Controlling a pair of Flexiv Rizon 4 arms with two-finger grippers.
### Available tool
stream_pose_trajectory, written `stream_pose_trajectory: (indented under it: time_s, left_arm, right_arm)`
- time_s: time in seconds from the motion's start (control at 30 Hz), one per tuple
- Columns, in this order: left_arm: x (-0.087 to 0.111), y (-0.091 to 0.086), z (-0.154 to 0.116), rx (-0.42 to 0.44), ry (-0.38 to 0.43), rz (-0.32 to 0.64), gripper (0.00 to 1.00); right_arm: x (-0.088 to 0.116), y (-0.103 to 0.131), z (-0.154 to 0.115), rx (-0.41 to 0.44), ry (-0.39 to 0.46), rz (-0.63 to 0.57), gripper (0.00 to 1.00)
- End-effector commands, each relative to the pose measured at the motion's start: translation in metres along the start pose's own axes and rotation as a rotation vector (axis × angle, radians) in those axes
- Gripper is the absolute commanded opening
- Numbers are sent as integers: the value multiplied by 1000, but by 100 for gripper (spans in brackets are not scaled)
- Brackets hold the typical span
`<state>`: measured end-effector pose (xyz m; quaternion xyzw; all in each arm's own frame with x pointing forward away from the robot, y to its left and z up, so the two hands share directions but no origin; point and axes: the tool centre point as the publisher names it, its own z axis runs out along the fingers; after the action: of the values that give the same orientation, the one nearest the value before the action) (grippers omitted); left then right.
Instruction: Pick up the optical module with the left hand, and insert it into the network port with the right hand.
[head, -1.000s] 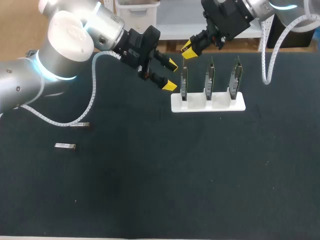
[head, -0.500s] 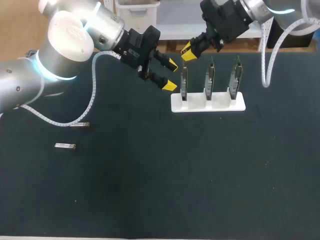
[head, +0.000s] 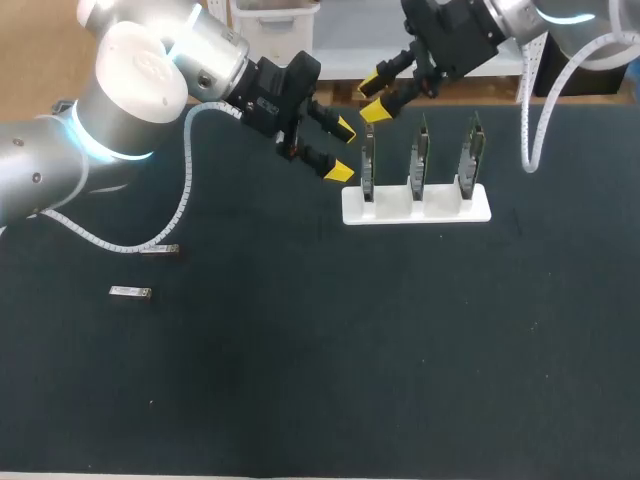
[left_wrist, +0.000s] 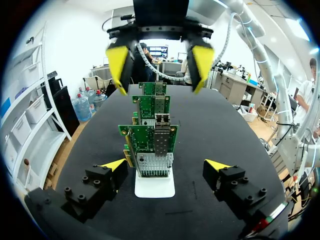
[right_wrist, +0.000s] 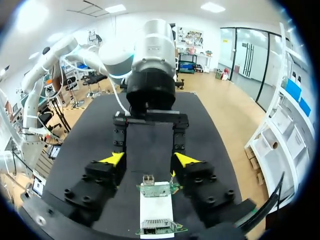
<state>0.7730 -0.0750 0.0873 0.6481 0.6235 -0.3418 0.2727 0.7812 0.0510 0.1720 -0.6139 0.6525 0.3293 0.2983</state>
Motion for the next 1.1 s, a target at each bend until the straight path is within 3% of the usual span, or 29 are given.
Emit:
stream_pose_trajectory:
  time_s: [0.03,0.07,0.13,0.17,1.1]
  left_arm:
    - [0,2,0,5,3,-1,100]
    - [0,2,0,5,3,-1,100]
    - [0,2,0,5,3,-1,100]
    - [0,2,0,5,3,-1,100]
    - [0,2,0,5,3,-1,100]
  right_arm:
    - [3,3,-6,1,-16,7,100]
    - [4,3,-5,-1,-12,9,100]
    - [6,3,-4,-2,-9,17,29]
    - [7,3,-3,-1,-8,21,0]
    - [24,-5,13,-15,18,81,0]
